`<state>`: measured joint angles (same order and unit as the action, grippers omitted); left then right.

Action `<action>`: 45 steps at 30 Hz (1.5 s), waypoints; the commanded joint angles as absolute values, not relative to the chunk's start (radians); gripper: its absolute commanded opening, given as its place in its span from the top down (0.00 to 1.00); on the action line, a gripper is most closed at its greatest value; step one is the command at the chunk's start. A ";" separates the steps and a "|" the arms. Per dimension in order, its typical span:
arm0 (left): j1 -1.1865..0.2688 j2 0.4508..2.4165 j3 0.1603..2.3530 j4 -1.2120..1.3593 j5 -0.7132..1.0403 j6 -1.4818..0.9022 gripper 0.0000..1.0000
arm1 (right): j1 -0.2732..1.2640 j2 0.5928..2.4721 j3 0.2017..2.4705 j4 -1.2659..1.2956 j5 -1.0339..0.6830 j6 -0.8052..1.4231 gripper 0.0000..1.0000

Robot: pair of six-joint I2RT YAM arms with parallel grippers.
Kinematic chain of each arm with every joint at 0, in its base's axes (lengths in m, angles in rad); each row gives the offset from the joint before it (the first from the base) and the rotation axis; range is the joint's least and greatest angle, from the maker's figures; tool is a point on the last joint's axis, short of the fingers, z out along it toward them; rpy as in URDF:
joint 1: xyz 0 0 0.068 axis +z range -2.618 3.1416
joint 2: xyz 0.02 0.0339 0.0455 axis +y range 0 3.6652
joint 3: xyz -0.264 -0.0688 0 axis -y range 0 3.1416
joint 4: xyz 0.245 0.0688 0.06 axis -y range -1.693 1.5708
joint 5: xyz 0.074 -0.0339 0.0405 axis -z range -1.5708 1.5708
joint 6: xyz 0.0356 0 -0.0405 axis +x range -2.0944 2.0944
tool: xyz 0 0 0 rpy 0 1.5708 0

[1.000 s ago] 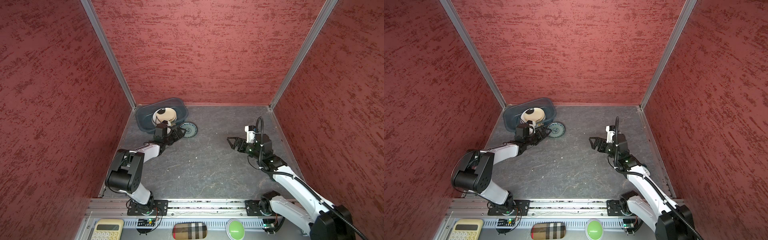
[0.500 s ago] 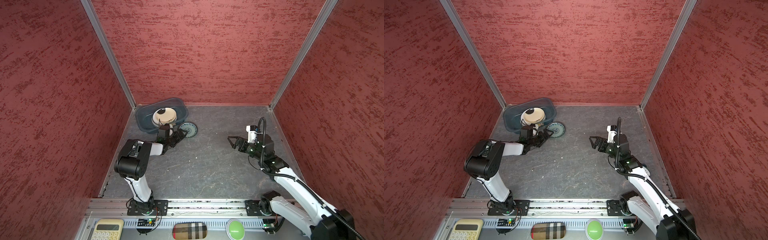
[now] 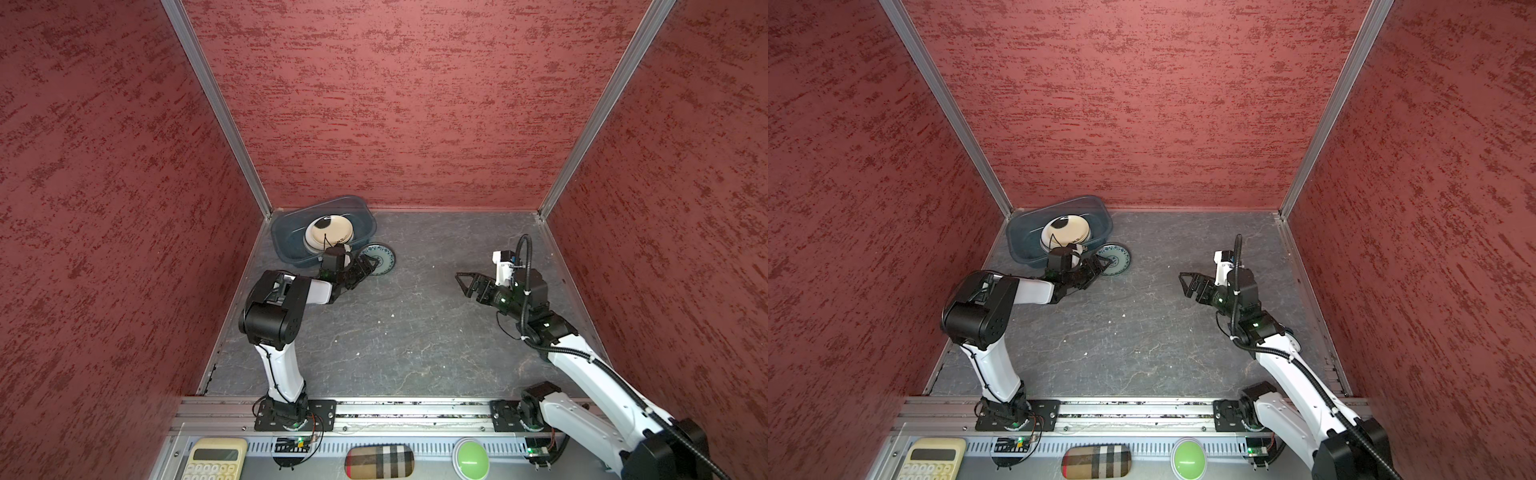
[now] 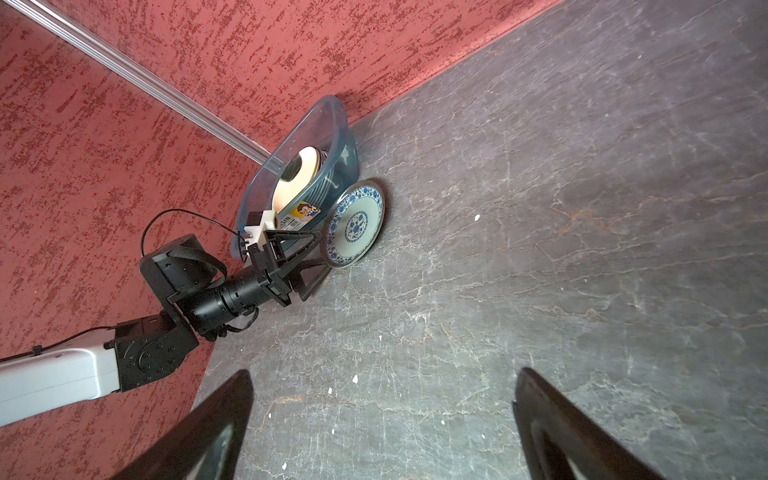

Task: Place the plates into the plastic bin on the countertop
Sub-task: 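Press the left gripper onto the blue floral plate rim nearest the basin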

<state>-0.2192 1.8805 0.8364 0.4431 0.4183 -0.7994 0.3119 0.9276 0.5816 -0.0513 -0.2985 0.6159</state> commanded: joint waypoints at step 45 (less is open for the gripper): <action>-0.227 2.010 0.968 0.296 0.367 -0.771 0.73 | 0.297 0.937 0.574 -0.047 -0.270 0.608 0.01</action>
